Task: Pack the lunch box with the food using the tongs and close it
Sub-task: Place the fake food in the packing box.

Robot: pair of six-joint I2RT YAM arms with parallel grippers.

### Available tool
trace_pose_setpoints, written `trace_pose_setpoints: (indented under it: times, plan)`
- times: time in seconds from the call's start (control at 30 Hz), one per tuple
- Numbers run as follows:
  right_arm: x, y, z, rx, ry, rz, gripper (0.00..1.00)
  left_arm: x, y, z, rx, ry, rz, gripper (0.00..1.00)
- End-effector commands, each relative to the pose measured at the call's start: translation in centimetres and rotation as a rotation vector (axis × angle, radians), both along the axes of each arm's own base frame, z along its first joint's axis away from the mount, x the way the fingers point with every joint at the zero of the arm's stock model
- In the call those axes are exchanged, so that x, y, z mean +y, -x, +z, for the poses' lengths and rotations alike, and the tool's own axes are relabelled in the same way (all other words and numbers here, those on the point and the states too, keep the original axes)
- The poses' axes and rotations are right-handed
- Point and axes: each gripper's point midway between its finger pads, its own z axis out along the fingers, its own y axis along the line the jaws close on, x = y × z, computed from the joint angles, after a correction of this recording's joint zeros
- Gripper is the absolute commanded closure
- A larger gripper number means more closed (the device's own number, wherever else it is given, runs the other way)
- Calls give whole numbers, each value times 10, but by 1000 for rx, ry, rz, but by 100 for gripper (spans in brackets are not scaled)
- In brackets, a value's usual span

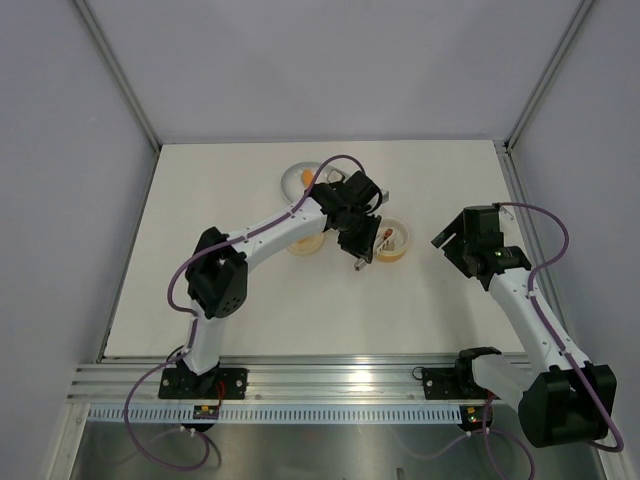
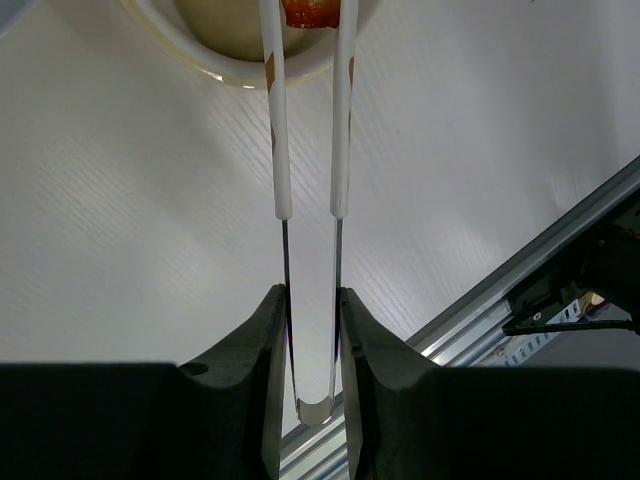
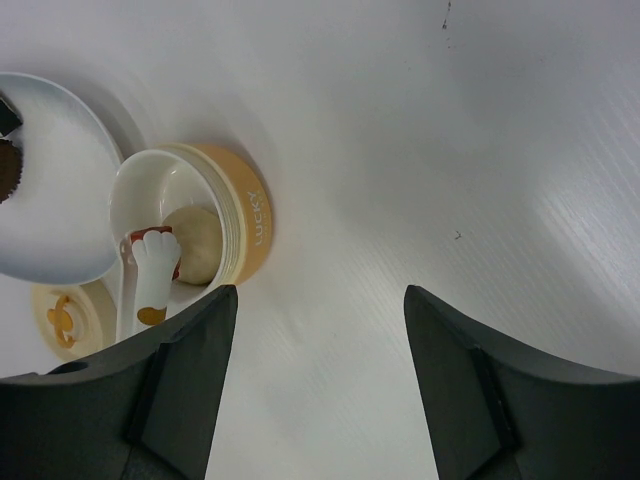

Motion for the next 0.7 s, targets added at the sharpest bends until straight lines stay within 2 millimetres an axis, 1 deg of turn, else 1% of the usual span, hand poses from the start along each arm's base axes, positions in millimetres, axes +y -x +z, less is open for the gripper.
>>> trace_pose_setpoints:
  times: [0.0, 0.07, 0.2, 0.23, 0.3, 0.33, 0.4, 0.43, 0.5, 0.67]
  plan:
    - [-5, 0, 9, -22, 19, -15, 24, -26, -13, 22, -38, 99, -6, 94]
    - [-5, 1, 8, -18, 18, -13, 24, -28, -14, 21, -36, 100, -4, 93]
    - [-5, 2, 6, -13, 20, -13, 24, -33, -19, 19, -42, 106, 3, 88]
    - [-5, 2, 7, -16, 20, -13, 24, -33, -20, 17, -39, 101, 5, 84]
    - [-5, 2, 6, -13, 19, -12, 24, -35, -21, 19, -43, 105, 7, 80]
    - [-5, 3, 6, -11, 19, -13, 24, -35, -21, 18, -42, 102, 3, 75]
    - [-5, 3, 6, -10, 20, -12, 24, -35, -23, 19, -47, 102, 5, 72]
    - [-6, 4, 6, -10, 22, -14, 24, -36, -23, 20, -49, 103, 4, 68]
    - [-6, 4, 6, -10, 22, -11, 24, -36, -22, 19, -48, 102, 2, 67]
    - [-5, 4, 5, -7, 18, -9, 24, -35, -22, 19, -43, 100, 2, 67]
